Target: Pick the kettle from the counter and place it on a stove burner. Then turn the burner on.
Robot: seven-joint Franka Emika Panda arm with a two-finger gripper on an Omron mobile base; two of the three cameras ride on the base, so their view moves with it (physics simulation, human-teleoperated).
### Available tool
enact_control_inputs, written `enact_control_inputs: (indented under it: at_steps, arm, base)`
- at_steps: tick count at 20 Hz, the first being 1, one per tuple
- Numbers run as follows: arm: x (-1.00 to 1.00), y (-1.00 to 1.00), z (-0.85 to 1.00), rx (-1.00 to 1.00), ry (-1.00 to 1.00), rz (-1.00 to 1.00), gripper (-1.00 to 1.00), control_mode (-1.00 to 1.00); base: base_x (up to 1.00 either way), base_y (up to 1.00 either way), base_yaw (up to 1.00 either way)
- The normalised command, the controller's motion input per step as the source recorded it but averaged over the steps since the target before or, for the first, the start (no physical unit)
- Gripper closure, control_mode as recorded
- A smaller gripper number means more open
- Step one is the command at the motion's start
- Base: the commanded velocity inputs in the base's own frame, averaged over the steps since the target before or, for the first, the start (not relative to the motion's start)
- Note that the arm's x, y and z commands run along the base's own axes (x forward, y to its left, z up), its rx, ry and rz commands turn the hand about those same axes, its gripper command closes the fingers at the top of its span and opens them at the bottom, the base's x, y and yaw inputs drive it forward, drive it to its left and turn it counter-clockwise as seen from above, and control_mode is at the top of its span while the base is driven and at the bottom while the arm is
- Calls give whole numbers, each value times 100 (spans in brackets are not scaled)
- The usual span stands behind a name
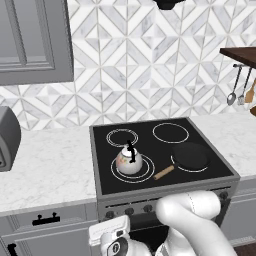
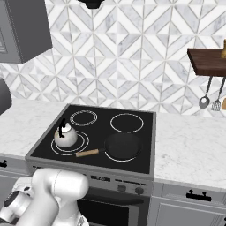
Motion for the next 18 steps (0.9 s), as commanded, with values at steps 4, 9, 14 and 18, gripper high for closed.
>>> enact_control_inputs:
  at_steps: [4,9,14,18]
  arm:
    - [0,28,-22,-20,8,0,100,-100]
    - [0,30,-29,-23,14,0,100,-100]
    - [0,32,-25,-24,23,0,100,-100]
    - [0,34,-17,-24,23,0,100,-100]
  base:
    - [0,0,0]
    - [0,0,0]
    - [0,0,0]
    - [0,0,0]
